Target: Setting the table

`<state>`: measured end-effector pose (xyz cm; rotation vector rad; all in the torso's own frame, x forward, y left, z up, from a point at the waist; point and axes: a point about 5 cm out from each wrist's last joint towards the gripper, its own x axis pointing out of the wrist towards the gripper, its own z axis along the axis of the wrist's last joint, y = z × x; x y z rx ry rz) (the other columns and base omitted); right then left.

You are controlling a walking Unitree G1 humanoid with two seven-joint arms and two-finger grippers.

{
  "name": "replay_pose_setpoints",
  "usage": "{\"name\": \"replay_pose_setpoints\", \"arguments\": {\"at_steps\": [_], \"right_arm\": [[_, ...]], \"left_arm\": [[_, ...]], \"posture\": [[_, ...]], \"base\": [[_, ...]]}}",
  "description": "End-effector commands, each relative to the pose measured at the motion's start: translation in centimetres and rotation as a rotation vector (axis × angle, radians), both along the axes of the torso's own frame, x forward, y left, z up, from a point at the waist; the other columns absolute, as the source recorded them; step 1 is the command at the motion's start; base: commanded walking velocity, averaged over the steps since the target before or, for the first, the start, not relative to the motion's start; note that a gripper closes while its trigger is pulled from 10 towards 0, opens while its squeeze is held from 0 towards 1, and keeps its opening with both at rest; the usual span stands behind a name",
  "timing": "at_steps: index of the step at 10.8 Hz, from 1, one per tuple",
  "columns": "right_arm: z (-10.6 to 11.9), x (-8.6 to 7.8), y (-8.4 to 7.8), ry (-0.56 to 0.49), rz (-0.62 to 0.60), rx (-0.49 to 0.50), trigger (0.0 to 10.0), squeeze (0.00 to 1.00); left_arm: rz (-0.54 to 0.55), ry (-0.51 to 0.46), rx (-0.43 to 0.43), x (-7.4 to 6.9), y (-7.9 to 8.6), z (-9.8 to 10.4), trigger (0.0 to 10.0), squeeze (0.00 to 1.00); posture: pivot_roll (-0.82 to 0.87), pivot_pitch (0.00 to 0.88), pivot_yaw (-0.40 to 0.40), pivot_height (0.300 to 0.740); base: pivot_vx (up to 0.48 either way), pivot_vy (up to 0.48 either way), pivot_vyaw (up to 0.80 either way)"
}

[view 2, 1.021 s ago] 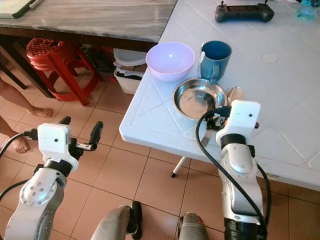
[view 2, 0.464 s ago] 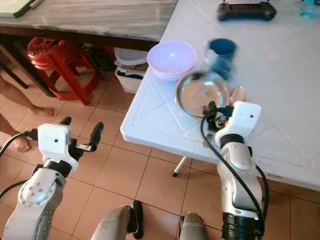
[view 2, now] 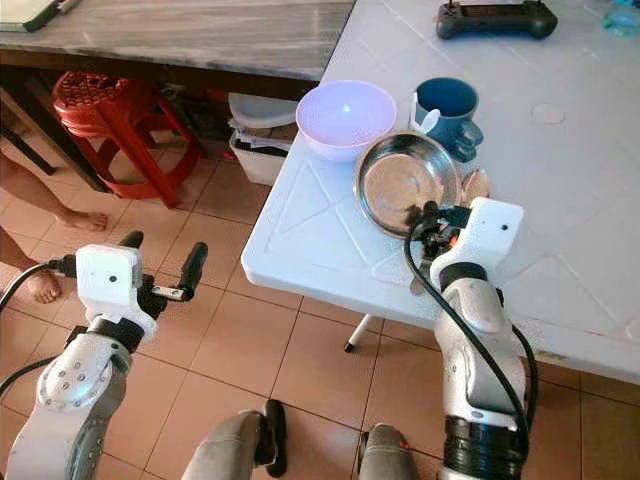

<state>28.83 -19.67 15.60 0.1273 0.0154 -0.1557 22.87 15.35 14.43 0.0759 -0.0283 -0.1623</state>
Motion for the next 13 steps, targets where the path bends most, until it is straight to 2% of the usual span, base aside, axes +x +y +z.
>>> {"name": "replay_pose_setpoints", "arguments": {"at_steps": [1,2,9,10,11,13], "right_arm": [[-0.4,0.2,-0.1,0.032,-0.002,0.011,6.6,0.0],[-0.2,0.4,-0.2,0.029,0.0,0.011,10.0,0.0],[0.4,1.7,1.8,0.073,0.106,0.041,10.0,0.0],[0.3,2.1,2.0,0.1,0.115,0.044,4.6,0.0],[-0.1,2.2,1.9,0.133,0.114,0.024,0.0,0.0],[-0.3,2.2,1.8,0.149,0.11,0.022,0.0,0.0]], "left_arm": [[0.007,0.002,0.009,-0.2,0.2,0.1,10.0,0.0],[0.006,0.001,0.009,-0.2,0.2,0.1,10.0,0.0],[0.008,-0.004,0.006,0.2,0.1,0.2,10.0,0.0],[0.012,-0.005,0.007,0.3,0.1,0.2,10.0,0.0],[0.01,-0.001,0.005,0.2,0.1,0.1,10.0,0.0],[0.007,0.002,0.004,0.1,0.1,0.1,10.0,0.0]], "posture": [[0.03,0.221,0.119,0.74],[0.03,0.22,0.119,0.74],[0.03,0.215,0.114,0.74],[0.03,0.217,0.114,0.74],[0.03,0.219,0.112,0.74],[0.03,0.22,0.11,0.74]], "base": [[0.0,0.0,0.0],[0.0,0.0,0.0],[0.0,0.0,0.0],[0.0,0.0,0.0],[0.0,0.0,0.0],[0.0,0.0,0.0]]}}
